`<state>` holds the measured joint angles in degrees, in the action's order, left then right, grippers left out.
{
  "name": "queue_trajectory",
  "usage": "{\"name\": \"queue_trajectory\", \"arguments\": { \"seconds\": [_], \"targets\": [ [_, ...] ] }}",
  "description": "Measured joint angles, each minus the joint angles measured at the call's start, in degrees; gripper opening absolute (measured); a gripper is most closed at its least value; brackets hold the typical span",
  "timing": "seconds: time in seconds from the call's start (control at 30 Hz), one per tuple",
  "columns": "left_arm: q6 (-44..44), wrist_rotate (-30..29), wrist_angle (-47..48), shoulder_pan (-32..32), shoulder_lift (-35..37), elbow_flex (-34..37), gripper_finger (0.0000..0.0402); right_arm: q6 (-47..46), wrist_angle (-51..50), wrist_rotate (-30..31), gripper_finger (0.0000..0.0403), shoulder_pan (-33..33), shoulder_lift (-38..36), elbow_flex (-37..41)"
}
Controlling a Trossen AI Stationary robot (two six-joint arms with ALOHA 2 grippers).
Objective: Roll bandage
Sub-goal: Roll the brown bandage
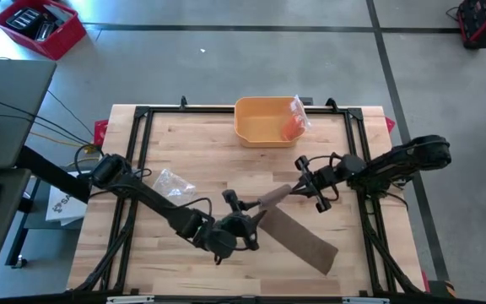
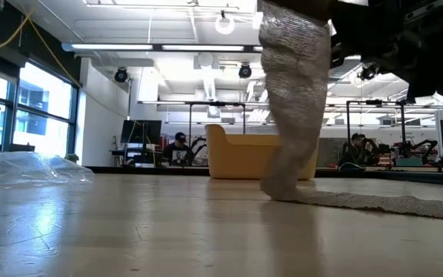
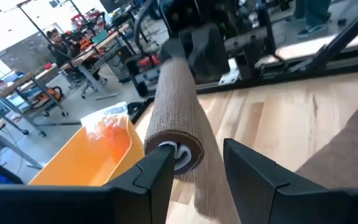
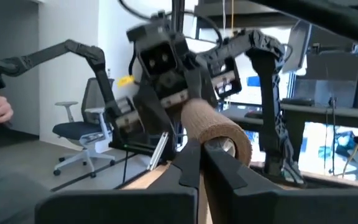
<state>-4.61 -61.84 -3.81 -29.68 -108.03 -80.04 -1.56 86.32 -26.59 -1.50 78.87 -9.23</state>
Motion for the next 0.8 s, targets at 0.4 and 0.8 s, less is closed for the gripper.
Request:
{"name": "queue_trajectory", "arguments": {
  "seconds": [0.4, 0.8],
  "targets": [
    [5.52, 1.84, 1.22, 1.35, 0.02, 0.91, 0.0130, -1.18, -0.21, -0.13, 0.0001, 0.02, -3.28, -0.02],
    [5.76, -0.24, -0.93, 2.74, 0.02, 1.69, 0.0126, 0.56, -4.91, 0.43, 0.0000, 2.02, -3.30, 0.00]
  ]
}}
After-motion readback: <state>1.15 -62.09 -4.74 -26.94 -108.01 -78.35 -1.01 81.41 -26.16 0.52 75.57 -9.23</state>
